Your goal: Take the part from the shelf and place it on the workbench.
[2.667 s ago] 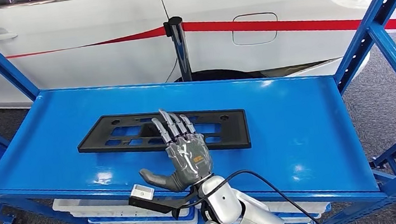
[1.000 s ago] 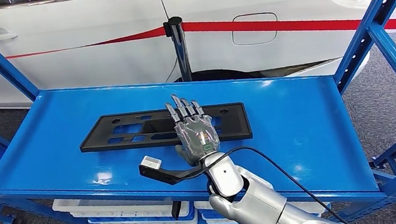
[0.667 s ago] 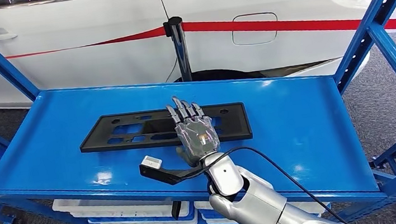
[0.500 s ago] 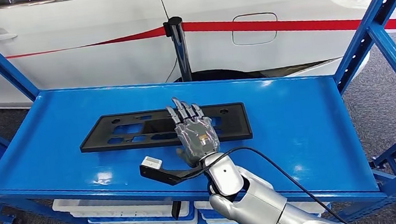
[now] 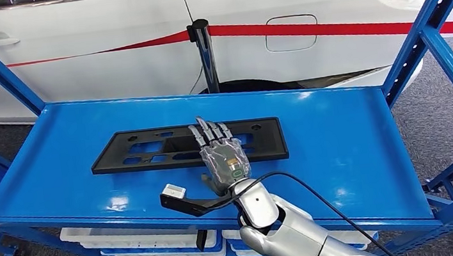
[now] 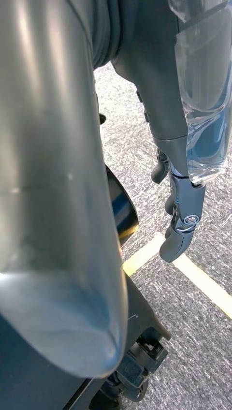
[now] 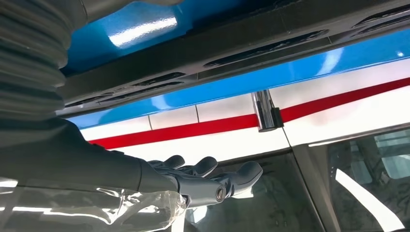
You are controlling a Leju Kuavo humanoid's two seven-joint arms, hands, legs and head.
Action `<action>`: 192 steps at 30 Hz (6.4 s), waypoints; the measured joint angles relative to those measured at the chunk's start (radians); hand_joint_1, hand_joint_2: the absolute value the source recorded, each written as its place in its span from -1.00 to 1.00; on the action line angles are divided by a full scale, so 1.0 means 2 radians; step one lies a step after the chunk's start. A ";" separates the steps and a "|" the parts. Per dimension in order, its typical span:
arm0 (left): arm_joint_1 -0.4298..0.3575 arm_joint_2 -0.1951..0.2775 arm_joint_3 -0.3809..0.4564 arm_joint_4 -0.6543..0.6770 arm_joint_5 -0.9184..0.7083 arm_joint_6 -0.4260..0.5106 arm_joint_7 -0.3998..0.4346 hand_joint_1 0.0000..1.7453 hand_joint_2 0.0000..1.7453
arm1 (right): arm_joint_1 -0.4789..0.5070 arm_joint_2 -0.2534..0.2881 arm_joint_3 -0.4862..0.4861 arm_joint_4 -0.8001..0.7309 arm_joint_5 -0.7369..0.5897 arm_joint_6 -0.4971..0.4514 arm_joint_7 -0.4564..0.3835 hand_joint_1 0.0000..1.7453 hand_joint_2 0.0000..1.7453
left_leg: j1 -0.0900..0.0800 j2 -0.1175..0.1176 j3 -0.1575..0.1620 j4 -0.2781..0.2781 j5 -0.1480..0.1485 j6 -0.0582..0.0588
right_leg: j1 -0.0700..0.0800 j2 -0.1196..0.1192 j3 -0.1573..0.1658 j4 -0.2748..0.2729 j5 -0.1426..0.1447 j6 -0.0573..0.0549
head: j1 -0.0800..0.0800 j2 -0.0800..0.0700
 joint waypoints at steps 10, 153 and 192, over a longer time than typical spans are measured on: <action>0.000 0.000 0.000 0.000 -0.002 0.002 0.002 -1.00 -1.00 | 0.014 -0.007 0.000 0.029 0.032 -0.053 0.010 -1.00 1.00 | 0.000 0.000 0.000 0.000 0.000 0.000 | 0.000 0.000 0.000 0.000 0.000 0.000 | 0.000 0.000; 0.002 -0.006 0.002 0.000 0.003 0.009 -0.018 -1.00 -1.00 | -0.073 -0.030 -0.026 -0.018 -0.232 -0.043 -0.027 1.00 1.00 | 0.000 0.000 0.003 0.000 0.001 -0.001 | 0.000 0.000 0.003 -0.001 0.002 0.000 | 0.000 0.000; 0.018 0.001 0.103 0.000 0.090 -0.009 -0.179 -1.00 1.00 | -0.005 -0.153 -0.123 -0.516 -0.541 -0.129 -0.149 1.00 1.00 | -0.001 0.002 -0.003 0.006 -0.002 0.005 | -0.003 0.002 0.000 -0.002 0.004 0.003 | 0.000 0.000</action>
